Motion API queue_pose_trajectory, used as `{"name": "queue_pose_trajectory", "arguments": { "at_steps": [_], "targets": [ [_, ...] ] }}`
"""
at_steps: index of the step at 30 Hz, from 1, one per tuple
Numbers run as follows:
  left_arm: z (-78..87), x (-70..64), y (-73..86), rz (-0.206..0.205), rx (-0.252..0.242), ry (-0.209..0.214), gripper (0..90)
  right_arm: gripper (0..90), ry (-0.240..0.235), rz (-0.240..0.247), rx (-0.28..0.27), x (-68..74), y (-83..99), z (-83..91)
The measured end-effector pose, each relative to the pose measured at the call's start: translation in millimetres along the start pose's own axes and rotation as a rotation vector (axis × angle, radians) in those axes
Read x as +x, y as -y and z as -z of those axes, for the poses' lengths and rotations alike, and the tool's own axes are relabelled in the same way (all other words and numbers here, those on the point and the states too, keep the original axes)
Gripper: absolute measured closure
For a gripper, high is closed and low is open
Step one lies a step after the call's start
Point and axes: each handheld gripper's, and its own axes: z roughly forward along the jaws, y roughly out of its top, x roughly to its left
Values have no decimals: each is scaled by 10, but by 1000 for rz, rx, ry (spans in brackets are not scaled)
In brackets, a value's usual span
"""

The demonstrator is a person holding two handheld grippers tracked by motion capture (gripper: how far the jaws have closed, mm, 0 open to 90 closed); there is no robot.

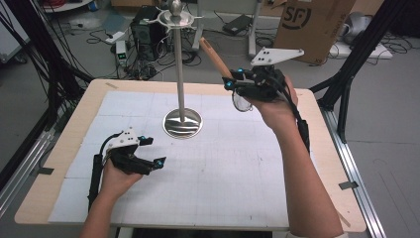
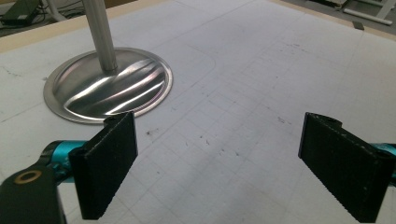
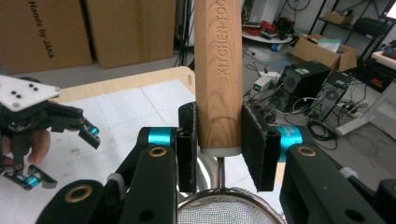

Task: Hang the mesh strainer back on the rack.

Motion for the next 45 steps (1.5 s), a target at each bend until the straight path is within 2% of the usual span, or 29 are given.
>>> {"name": "queue_pose_trajectory", "arguments": {
  "at_steps": [6,8,10,11,16,24,27,29,30,34,35,40,45],
  "targets": [
    [1,1,-4,-3,-2,2,123,690,19,13,-11,-45,-131,9],
    [1,1,-3,-3,-2,2,123,691,25,-2,-7,-53,-171,12],
    [-4,-3,-1,-1,-2,1,122,690,32,14,-16,-89,-208,-5],
    [-6,-5,-1,0,0,2,123,690,32,-4,-7,-90,-224,-11],
    [-1,-2,-4,0,-6,3,122,690,33,-4,-3,-123,-277,-86],
    [10,2,-7,1,-11,4,122,690,34,-17,15,-136,-264,-203],
    [16,5,-9,3,-15,5,122,690,38,-10,-2,-146,-261,-222],
    [21,7,-9,5,-15,5,122,690,33,-27,-2,-127,-264,-219],
    [21,8,-9,4,-15,5,123,690,35,-18,-15,-130,-266,-217],
    [17,6,-9,5,-15,6,123,690,27,-33,-26,-93,-272,-200],
    [16,6,-10,4,-15,7,123,690,25,-18,-34,-94,-273,-202],
    [16,4,-8,5,-13,7,123,690,18,-16,-18,-54,-278,-205],
    [16,5,-9,4,-15,7,123,690,20,-24,2,-74,-253,-256]
  ]
}}
